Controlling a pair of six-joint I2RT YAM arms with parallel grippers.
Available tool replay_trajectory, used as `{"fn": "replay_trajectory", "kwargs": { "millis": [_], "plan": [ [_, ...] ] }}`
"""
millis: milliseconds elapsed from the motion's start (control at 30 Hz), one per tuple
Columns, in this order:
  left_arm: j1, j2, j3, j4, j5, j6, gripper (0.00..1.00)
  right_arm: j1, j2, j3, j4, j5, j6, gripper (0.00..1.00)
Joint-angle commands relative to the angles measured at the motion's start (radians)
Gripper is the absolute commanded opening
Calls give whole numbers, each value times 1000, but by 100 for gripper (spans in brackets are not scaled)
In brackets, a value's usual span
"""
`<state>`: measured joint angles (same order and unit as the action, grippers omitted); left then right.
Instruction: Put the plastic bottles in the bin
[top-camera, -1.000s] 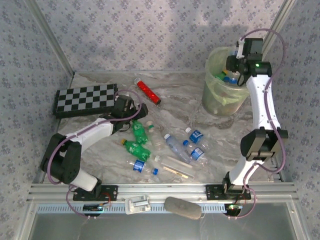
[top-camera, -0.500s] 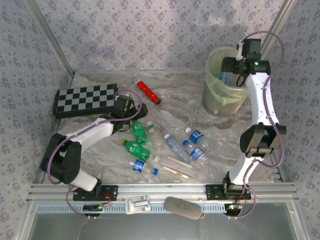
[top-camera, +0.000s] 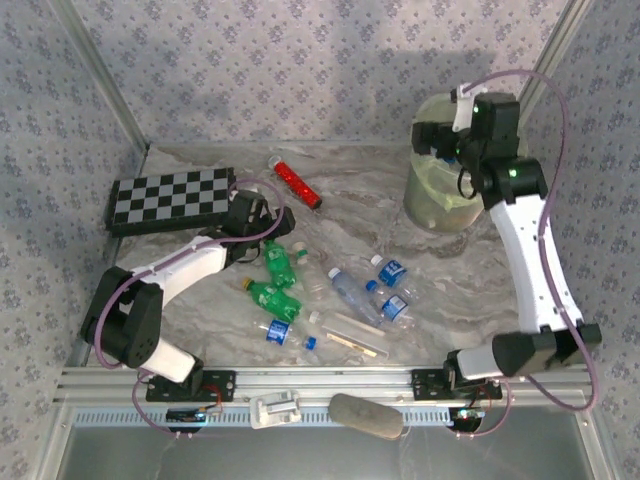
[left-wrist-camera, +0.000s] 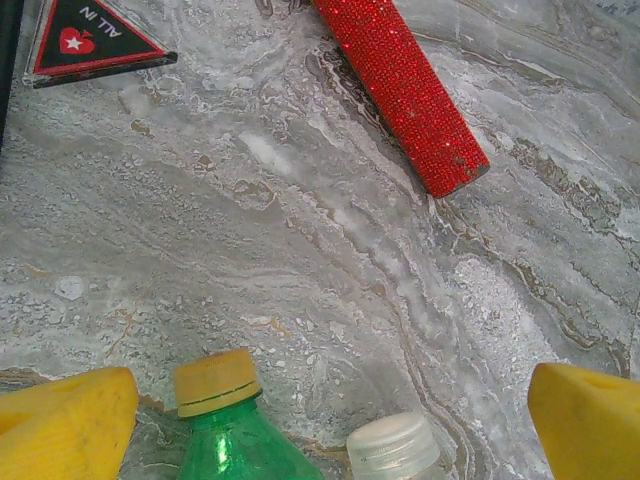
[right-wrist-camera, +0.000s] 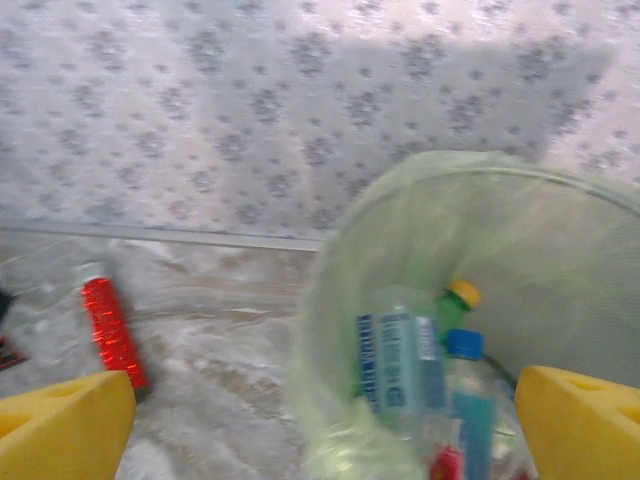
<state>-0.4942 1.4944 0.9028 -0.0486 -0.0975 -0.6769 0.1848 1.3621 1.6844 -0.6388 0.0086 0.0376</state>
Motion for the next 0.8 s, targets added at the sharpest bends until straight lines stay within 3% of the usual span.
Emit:
{"fn": "replay_trajectory", "kwargs": {
  "millis": [0, 333, 567, 767],
  "plan": [
    [-6, -9, 18, 26, -19, 18, 100, 66, -66, -128, 33, -124, 9, 99],
    [4, -36, 1, 21, -37, 28, 100, 241, -105, -361, -107, -171, 67, 99],
    [6, -46, 1, 16, -38, 33, 100, 325, -39, -439, -278, -61, 94, 99],
    [6, -39, 13, 12, -35, 34, 100, 329, 8, -483, -363, 46, 160, 98]
  ]
}}
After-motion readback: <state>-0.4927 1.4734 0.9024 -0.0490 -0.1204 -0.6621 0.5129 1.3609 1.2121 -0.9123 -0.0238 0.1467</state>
